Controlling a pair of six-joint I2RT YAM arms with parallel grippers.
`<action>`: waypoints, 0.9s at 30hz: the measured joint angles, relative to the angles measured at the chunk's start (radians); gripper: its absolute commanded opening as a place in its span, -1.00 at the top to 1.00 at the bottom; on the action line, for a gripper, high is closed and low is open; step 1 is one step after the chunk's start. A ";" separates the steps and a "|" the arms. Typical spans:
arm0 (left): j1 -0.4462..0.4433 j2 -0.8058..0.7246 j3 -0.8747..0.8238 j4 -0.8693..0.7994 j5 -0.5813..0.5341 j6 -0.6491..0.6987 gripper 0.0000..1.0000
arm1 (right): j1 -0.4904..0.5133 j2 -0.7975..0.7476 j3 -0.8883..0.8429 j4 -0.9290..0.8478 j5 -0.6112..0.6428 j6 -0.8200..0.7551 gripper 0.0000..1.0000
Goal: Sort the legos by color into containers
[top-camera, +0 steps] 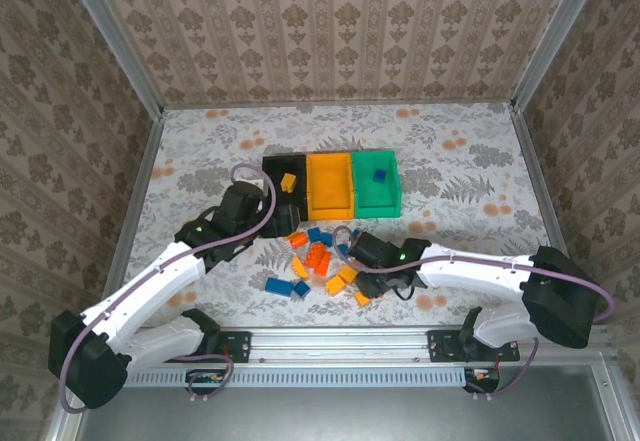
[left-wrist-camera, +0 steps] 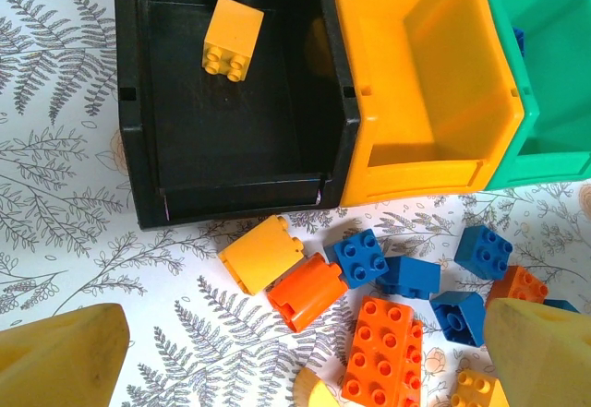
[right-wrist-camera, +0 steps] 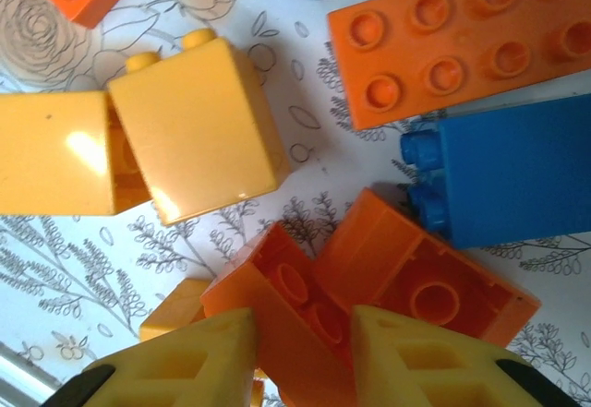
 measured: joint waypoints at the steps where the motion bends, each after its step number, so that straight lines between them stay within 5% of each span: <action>1: 0.000 0.000 0.000 0.000 0.000 0.000 -1.00 | 0.008 0.003 0.002 -0.004 0.000 0.000 0.29; 11: 0.006 0.000 0.000 0.000 0.000 0.000 -1.00 | 0.042 0.068 0.040 -0.012 0.029 0.023 0.00; 17: 0.014 0.000 0.000 -0.001 0.000 0.000 -1.00 | 0.042 0.105 0.035 -0.029 0.041 0.052 0.08; 27: 0.027 0.000 -0.011 0.000 0.005 0.000 -1.00 | 0.007 0.081 -0.006 -0.048 0.047 0.082 -0.15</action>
